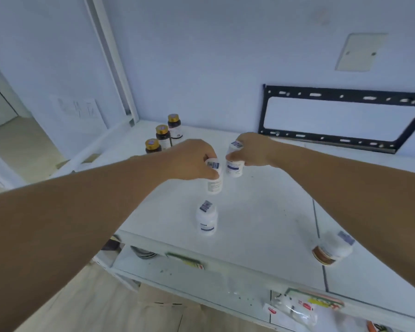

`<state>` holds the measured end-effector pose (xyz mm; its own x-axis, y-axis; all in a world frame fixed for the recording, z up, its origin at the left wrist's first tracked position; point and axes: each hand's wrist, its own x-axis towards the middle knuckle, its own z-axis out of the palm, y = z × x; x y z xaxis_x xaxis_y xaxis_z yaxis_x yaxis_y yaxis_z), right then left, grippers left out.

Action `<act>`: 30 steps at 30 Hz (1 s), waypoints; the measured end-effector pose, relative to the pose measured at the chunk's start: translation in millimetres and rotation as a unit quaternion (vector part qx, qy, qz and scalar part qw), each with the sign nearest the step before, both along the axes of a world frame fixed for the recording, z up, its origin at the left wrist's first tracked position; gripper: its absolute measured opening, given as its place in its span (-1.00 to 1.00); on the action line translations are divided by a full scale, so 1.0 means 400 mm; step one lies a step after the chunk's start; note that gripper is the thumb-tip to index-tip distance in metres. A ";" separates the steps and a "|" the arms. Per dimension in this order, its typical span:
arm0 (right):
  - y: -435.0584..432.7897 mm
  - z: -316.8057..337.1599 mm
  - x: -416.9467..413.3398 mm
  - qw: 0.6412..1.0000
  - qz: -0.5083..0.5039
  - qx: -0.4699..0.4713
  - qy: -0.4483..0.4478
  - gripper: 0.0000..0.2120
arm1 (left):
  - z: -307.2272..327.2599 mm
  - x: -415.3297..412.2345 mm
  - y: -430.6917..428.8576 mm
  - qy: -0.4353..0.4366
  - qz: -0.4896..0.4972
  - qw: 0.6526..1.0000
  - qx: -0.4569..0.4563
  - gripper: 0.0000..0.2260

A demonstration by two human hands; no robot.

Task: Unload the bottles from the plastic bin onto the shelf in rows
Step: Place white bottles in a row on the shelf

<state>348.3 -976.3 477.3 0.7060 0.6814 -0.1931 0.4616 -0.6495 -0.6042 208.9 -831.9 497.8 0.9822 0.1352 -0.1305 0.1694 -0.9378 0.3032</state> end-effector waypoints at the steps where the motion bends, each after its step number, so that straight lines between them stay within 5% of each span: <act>1: 0.018 -0.021 0.019 1.000 0.008 -0.012 -0.004 -0.70 | -0.021 0.021 0.007 0.007 -0.001 1.000 -0.006 -0.76; 7: 0.089 -0.119 0.081 0.999 -0.005 -0.045 -0.009 -0.68 | -0.115 0.099 0.048 0.055 -0.037 0.998 -0.022 -0.74; 14: 0.023 -0.086 0.054 0.996 -0.079 -0.044 0.012 -0.15 | -0.027 0.182 0.071 0.088 -0.109 0.990 0.002 -0.46; 19: -0.211 0.059 -0.021 0.979 -0.181 -0.069 -0.065 -0.28 | 0.078 0.273 -0.072 -0.001 -0.211 0.977 -0.017 -0.54; 23: -0.478 0.148 -0.125 0.943 -0.306 -0.071 -0.109 -0.65 | 0.117 0.281 -0.318 -0.026 -0.334 0.941 -0.038 -0.54; 30: -0.971 0.179 -0.427 0.852 -0.500 -0.102 -0.118 -0.46 | 0.131 0.151 -0.842 -0.031 -0.525 0.850 -0.033 -0.55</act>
